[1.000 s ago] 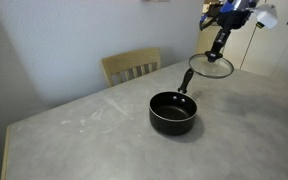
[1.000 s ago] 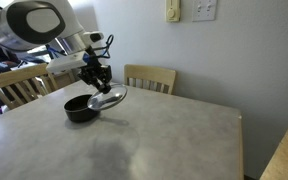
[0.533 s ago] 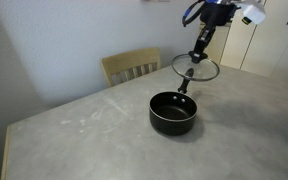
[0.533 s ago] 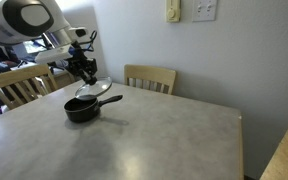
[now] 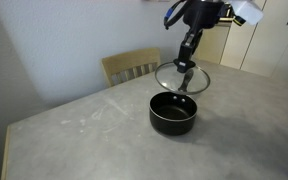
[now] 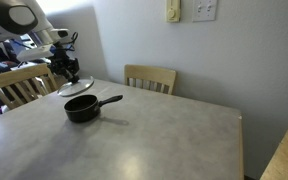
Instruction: Pick the lid on the table and put it on the pot
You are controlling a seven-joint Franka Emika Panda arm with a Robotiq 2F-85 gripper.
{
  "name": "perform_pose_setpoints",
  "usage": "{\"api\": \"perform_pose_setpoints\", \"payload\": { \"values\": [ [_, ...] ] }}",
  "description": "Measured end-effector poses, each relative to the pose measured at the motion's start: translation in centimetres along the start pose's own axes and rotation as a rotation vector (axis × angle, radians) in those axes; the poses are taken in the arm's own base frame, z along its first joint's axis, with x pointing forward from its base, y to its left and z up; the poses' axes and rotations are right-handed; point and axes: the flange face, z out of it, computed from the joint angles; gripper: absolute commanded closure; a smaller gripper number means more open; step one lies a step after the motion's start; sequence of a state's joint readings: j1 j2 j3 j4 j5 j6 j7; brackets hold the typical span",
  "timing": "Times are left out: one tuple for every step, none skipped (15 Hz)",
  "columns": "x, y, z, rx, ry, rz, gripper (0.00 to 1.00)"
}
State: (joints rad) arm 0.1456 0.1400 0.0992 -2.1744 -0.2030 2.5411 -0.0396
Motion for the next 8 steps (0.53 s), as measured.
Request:
{"api": "perform_pose_setpoints", "payload": {
  "values": [
    [0.1, -0.5, 0.1, 0.003, -0.002, -0.005, 0.85],
    [0.1, -0.8, 0.3, 0.005, -0.005, -0.009, 0.85],
    [0.1, -1.1, 0.5, 0.008, -0.010, -0.011, 0.85],
    [0.0, -1.3, 0.9, 0.010, -0.015, -0.014, 0.85],
    [-0.1, -1.4, 1.4, 0.013, -0.024, -0.016, 0.85],
    [-0.2, -1.6, 2.0, 0.017, -0.032, -0.018, 0.85],
    [-0.3, -1.7, 2.5, 0.020, -0.039, -0.019, 0.85],
    [-0.3, -1.9, 3.0, 0.023, -0.045, -0.021, 0.85]
  ]
}}
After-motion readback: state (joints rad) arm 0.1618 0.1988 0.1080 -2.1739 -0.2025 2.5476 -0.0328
